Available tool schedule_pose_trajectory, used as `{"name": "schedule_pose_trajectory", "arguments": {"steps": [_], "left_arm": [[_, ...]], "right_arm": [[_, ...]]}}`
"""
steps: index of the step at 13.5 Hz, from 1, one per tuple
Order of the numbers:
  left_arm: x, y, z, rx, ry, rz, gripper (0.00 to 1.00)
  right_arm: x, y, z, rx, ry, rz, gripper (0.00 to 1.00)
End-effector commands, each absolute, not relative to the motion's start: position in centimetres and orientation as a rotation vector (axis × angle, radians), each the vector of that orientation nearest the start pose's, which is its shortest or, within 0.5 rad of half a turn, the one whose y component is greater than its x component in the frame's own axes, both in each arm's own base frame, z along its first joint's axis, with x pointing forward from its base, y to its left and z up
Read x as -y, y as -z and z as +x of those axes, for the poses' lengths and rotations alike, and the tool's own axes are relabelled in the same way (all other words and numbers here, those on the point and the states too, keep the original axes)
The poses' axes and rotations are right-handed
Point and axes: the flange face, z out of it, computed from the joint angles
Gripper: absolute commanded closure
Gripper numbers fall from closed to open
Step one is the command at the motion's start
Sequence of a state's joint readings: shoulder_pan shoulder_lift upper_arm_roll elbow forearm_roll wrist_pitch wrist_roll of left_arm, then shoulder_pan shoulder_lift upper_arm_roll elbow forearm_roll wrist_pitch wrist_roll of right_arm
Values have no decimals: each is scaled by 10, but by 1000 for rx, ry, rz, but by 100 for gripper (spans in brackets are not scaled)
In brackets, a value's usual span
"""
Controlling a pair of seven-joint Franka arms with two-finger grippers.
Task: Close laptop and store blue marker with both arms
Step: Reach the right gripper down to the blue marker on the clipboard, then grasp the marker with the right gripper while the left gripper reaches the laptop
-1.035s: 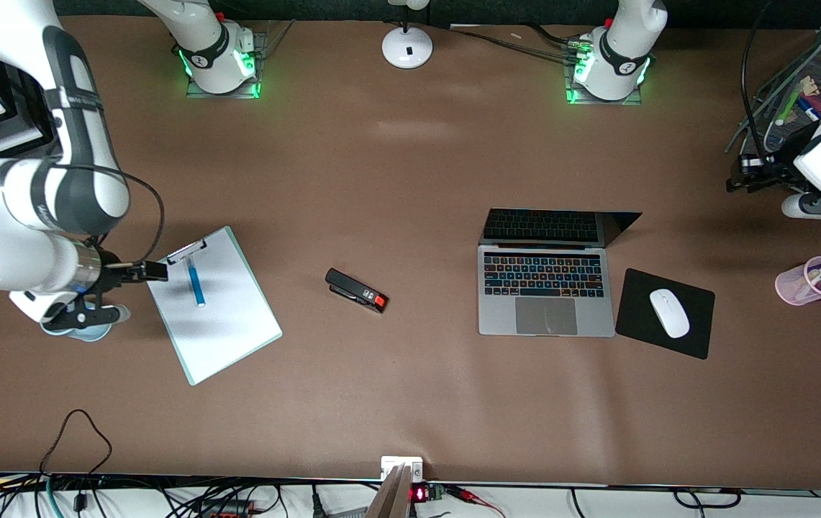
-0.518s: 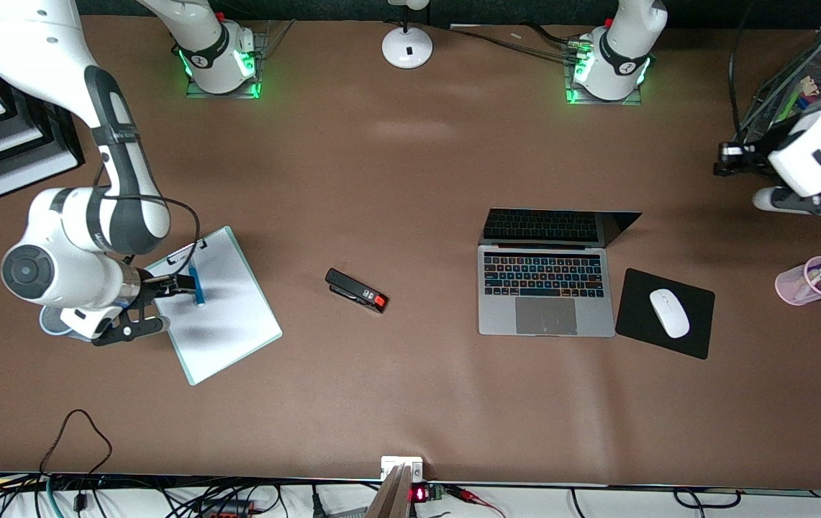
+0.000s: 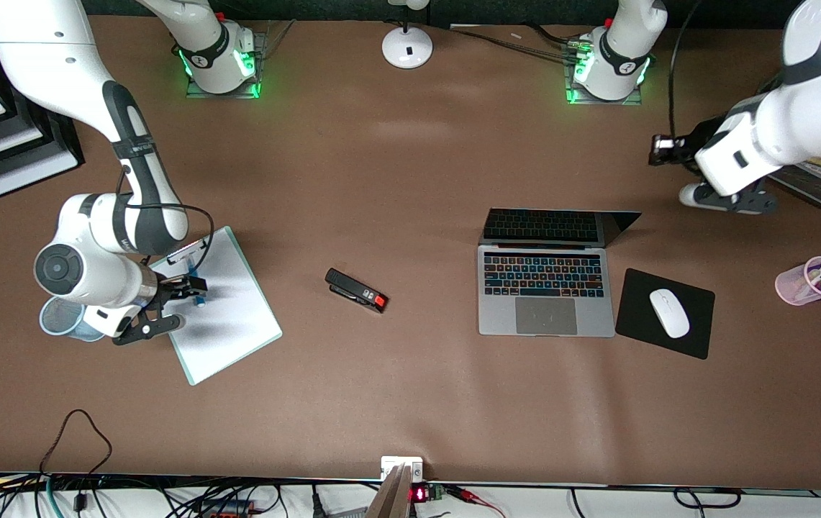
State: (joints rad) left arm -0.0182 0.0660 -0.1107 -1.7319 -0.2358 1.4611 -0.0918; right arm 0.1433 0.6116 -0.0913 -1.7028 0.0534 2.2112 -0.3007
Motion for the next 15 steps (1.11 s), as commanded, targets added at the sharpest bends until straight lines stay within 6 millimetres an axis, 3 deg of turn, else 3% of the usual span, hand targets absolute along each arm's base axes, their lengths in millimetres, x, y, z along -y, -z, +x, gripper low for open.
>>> {"name": "schedule_pose_trajectory", "arguments": {"steps": [1,2,5,9,10,13,15], "left_arm": [[127,-472,528,23,-608,-3289,98],[142,-464,526,25,-590,-3286,98],[161,-435,518,33,-556,-3283,99],[171,-394,499,48,-530,-3271,100],[175,-391,495,65,-515,-3269,100],[213,-386,476,77,-537,-3235,100],[208,-378,486,103,-491,-3245,100]], "right_arm": [[-45,-225,652,591,-168,-3083,7],[-44,-225,653,589,-168,-3083,9],[-41,-217,652,580,-183,-3082,17],[-43,-216,654,588,-164,-3084,22],[-43,-211,654,596,-171,-3083,22],[-40,-204,656,594,-160,-3086,22],[-40,-201,656,595,-148,-3088,23]]}}
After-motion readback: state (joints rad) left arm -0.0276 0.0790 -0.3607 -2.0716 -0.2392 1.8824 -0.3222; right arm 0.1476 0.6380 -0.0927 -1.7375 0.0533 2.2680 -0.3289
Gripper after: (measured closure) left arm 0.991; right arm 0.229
